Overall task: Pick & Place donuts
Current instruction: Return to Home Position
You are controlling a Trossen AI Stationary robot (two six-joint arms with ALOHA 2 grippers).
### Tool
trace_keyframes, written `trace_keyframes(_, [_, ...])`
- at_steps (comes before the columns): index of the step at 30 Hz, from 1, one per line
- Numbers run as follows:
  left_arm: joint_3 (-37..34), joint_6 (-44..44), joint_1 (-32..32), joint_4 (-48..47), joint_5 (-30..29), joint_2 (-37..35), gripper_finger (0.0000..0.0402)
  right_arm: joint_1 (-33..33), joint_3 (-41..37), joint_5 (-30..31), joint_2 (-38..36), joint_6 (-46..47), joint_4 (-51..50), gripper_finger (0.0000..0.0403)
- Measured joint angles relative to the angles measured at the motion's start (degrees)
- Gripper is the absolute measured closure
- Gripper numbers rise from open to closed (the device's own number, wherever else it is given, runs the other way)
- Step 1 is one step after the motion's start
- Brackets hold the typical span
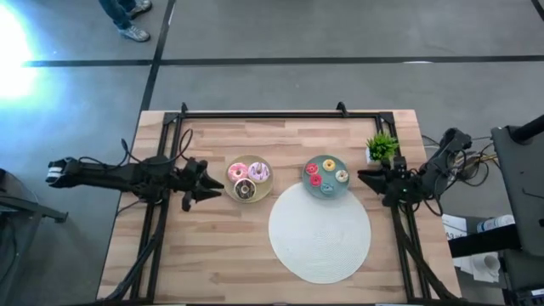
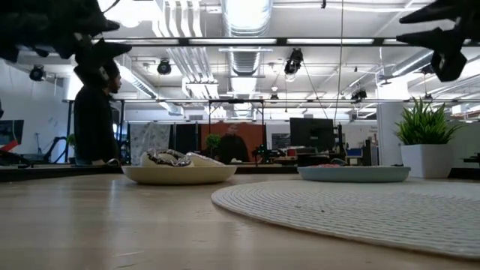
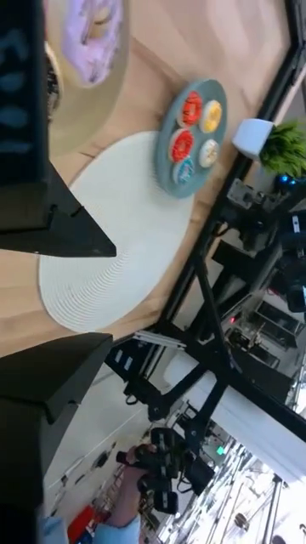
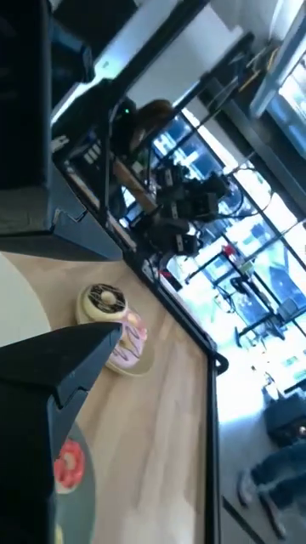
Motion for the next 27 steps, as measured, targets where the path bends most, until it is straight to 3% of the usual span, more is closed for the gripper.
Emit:
trace_keyframes(4, [-4.0,-1.0,0.0,0.8,-0.3,-3.1,0.0273,0.0,-3.7,-3.3,-4.0,0.1,0.0,0.0284])
trace_keyframes(12, [-11.8,-2.9,0.0,4.3,-3.0,-9.3,0.0273,0.0,-9.0,-3.3,-9.3,0.1,-0.3,0.0284])
trace_keyframes(27, [-14.3,2.5,3.0,0.7,-5.5,-17.9,0.0273,0.0,-11.5,-3.5,-5.4,-0.2,0.9,0.0284])
